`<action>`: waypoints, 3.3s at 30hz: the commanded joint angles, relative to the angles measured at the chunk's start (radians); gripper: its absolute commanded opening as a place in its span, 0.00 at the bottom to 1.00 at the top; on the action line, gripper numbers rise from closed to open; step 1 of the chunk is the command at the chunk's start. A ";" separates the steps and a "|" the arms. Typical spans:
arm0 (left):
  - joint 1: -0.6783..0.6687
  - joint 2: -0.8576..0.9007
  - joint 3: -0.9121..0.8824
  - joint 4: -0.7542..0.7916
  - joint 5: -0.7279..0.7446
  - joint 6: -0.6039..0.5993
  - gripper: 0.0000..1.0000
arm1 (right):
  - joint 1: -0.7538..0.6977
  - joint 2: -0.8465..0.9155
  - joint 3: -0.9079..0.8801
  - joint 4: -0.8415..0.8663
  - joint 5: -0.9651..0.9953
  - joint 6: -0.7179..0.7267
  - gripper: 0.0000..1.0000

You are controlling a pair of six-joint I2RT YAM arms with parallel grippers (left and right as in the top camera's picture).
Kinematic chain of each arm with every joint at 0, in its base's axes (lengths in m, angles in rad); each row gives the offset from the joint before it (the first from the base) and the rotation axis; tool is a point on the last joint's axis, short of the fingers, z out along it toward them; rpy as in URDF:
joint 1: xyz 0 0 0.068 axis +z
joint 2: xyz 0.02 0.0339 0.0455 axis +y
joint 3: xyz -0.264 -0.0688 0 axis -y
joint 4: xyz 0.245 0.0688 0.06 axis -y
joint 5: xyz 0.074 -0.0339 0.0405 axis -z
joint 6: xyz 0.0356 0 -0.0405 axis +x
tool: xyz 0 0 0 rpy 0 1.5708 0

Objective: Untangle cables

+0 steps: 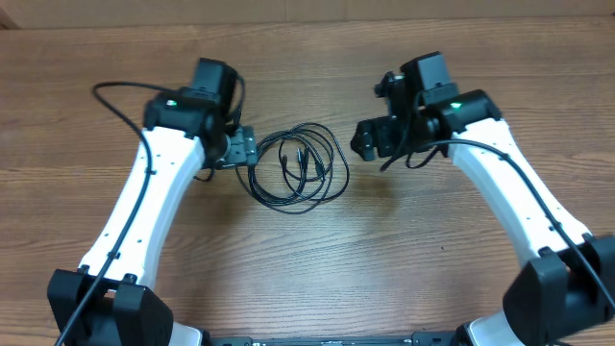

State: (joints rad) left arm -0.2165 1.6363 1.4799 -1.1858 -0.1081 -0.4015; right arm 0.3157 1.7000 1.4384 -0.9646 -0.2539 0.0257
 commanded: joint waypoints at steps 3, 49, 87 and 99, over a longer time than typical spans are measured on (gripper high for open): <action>0.034 -0.022 0.014 -0.009 0.082 -0.042 1.00 | 0.072 0.059 0.021 0.049 -0.017 -0.005 0.93; 0.037 -0.329 -0.300 0.087 0.014 -0.013 1.00 | 0.246 0.198 0.006 0.373 0.156 -0.054 1.00; 0.038 -0.329 -0.300 0.056 -0.003 -0.014 1.00 | 0.267 0.389 -0.027 0.438 0.175 0.188 0.18; 0.038 -0.329 -0.300 0.064 -0.003 -0.014 1.00 | 0.212 0.267 0.227 0.168 0.131 0.188 0.04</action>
State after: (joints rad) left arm -0.1814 1.3182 1.1820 -1.1282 -0.1089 -0.4194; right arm 0.5690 2.0792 1.5330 -0.7631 -0.0910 0.2096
